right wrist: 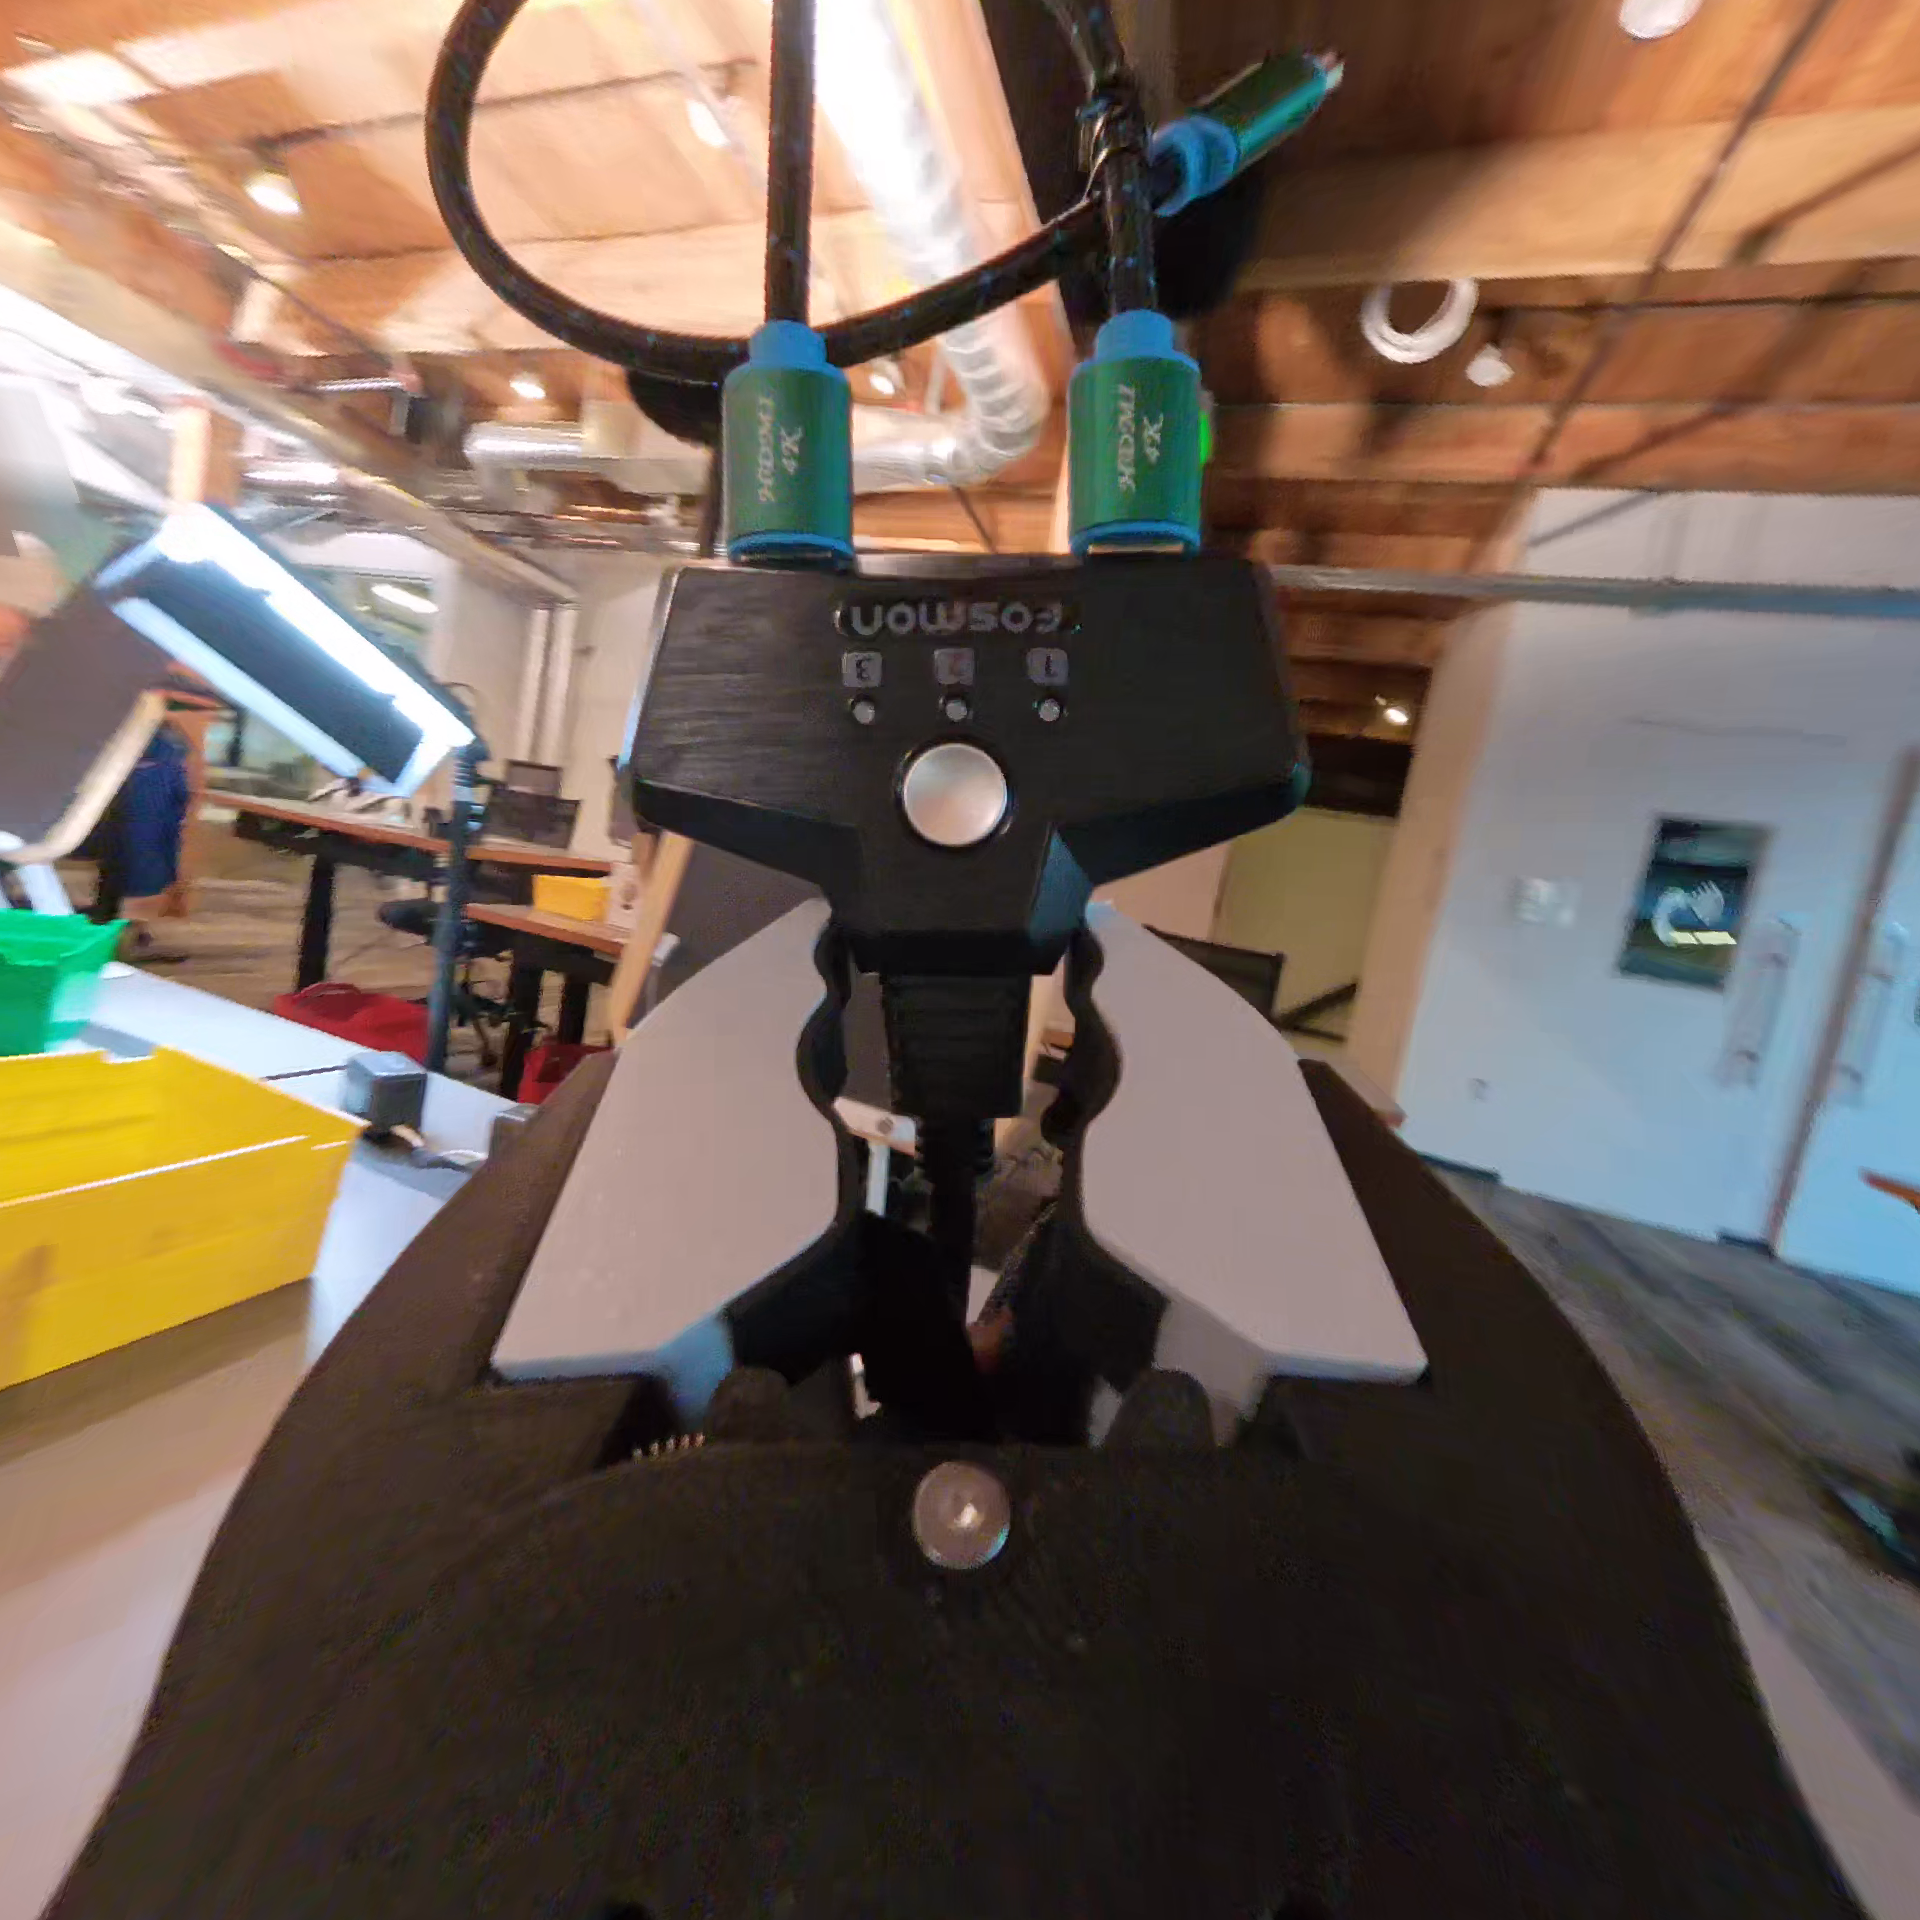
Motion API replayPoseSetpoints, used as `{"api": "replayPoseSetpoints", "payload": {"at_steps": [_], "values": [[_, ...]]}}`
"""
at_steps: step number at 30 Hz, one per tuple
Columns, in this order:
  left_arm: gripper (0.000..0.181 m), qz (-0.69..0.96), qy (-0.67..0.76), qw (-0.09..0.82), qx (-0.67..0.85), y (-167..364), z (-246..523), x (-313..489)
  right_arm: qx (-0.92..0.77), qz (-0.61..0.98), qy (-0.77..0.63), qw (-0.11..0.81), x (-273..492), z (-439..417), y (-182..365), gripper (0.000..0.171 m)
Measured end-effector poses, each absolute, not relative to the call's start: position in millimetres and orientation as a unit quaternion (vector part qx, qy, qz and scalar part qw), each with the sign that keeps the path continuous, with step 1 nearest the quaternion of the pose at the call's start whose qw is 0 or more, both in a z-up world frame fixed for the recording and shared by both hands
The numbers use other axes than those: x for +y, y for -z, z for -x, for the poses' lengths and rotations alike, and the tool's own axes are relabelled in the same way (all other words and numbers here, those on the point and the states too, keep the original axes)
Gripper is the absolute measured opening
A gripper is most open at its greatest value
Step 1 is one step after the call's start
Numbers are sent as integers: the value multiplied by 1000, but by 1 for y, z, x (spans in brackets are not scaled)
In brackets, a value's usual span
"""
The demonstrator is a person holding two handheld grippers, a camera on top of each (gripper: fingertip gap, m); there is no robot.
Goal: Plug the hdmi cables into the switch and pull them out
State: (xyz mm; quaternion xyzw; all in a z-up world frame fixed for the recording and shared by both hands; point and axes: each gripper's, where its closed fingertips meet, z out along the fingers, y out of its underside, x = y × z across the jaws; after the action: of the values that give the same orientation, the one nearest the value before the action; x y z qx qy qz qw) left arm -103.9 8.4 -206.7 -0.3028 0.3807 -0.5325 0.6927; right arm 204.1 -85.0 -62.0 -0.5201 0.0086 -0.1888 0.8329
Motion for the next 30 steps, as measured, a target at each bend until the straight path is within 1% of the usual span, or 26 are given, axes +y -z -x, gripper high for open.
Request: {"api": "replayPoseSetpoints", "payload": {"at_steps": [3, 7, 12, 19, 25, 26, 27, 28, 29, 30], "values": [[38, 311, 527, 692, 383, 209, 102, 11, 77, 542, 199, 813, -81, -243, 107, 40], [38, 312, 525, 691, 387, 210, 101, 11, 170, 597, 219, 753, -80, -281, 171, 40], [38, 292, 541, 685, 390, 208, 103, 4, 193, 710, 262, 625, -78, -305, 220, 40], [38, 300, 535, 684, 394, 210, 101, 6, 187, 819, 263, 474, -72, -312, 267, 40], [38, 302, 541, 681, 390, 210, 102, 7, 135, 855, 362, 346, -74, -318, 282, 38], [38, 302, 542, 681, 389, 210, 102, 7, 127, 860, 373, 325, -76, -319, 284, 38], [38, 302, 543, 681, 388, 210, 102, 7, 117, 864, 379, 309, -77, -319, 286, 42], [38, 301, 544, 681, 387, 210, 103, 7, 110, 862, 387, 309, -76, -319, 285, 44], [38, 301, 544, 681, 387, 210, 103, 7, 106, 847, 401, 332, -74, -319, 277, 46], [38, 302, 544, 681, 386, 210, 103, 7, 106, 820, 419, 376, -71, -317, 264, 46]]}}
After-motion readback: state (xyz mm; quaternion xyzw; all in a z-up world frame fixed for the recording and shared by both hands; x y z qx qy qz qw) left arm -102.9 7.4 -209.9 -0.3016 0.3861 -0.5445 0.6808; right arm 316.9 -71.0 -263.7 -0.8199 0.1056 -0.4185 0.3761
